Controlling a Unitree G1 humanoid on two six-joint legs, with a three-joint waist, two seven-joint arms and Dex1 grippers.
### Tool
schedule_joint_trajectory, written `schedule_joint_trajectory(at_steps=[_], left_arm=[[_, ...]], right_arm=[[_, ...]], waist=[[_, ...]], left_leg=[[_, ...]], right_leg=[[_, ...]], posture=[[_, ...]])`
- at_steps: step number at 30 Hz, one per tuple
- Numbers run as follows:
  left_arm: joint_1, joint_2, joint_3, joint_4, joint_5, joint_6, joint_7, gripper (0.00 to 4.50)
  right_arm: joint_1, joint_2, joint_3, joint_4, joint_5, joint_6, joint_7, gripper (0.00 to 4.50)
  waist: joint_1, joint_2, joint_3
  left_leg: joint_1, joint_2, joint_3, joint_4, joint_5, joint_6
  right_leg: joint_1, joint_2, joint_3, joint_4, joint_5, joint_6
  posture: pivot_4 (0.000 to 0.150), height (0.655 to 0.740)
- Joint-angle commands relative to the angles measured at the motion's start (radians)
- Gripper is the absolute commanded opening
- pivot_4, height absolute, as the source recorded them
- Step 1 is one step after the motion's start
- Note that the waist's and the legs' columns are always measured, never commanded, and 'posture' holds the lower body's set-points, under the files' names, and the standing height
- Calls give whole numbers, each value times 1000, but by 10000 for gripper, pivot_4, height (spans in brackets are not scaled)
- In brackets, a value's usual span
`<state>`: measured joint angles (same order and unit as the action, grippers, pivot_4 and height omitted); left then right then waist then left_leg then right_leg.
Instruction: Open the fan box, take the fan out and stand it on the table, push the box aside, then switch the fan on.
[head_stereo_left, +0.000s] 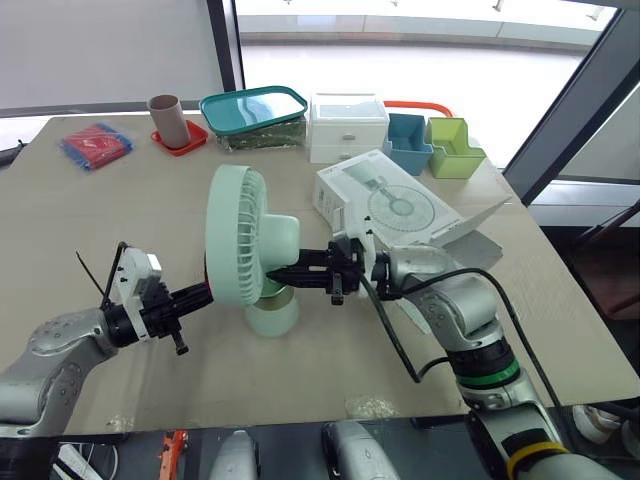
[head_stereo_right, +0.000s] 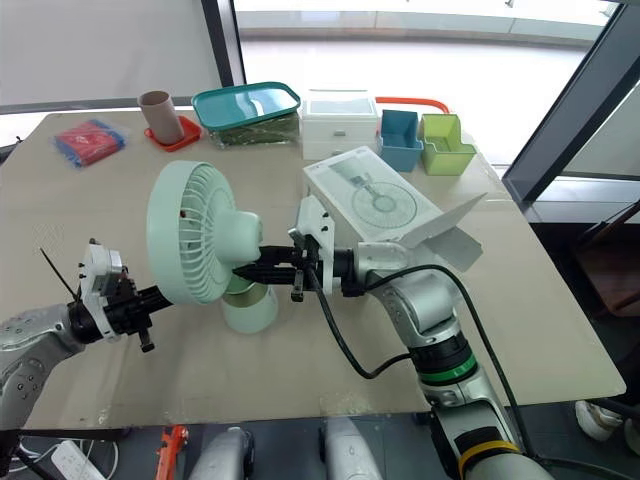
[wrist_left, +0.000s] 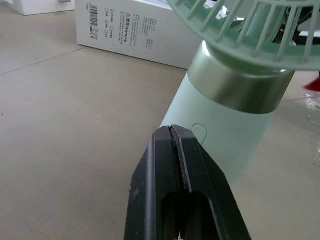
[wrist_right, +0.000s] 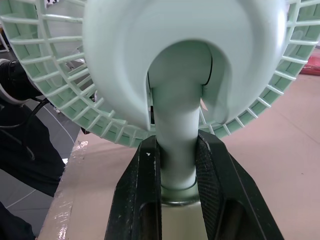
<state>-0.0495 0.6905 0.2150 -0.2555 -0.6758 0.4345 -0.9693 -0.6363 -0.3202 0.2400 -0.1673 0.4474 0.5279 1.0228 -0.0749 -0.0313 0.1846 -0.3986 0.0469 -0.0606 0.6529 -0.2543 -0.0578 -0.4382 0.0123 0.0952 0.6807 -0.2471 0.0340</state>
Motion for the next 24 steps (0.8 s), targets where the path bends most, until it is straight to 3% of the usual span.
schedule_joint_trajectory(at_steps=[1, 24], left_arm=[[-8, 2, -1, -11, 4, -9, -14, 223], [-67, -42, -101, 88, 113, -70, -58, 223]], right_arm=[[-5, 10, 3, -11, -12, -59, 1, 3703], [-5, 15, 19, 21, -53, -94, 0, 3703]], waist=[[0, 0, 0], [0, 0, 0]], left_leg=[[0, 0, 0, 0, 0, 0], [0, 0, 0, 1, 0, 0]], right_leg=[[0, 0, 0, 0, 0, 0], [0, 0, 0, 1, 0, 0]], posture=[[1500, 7400], [1500, 7400]])
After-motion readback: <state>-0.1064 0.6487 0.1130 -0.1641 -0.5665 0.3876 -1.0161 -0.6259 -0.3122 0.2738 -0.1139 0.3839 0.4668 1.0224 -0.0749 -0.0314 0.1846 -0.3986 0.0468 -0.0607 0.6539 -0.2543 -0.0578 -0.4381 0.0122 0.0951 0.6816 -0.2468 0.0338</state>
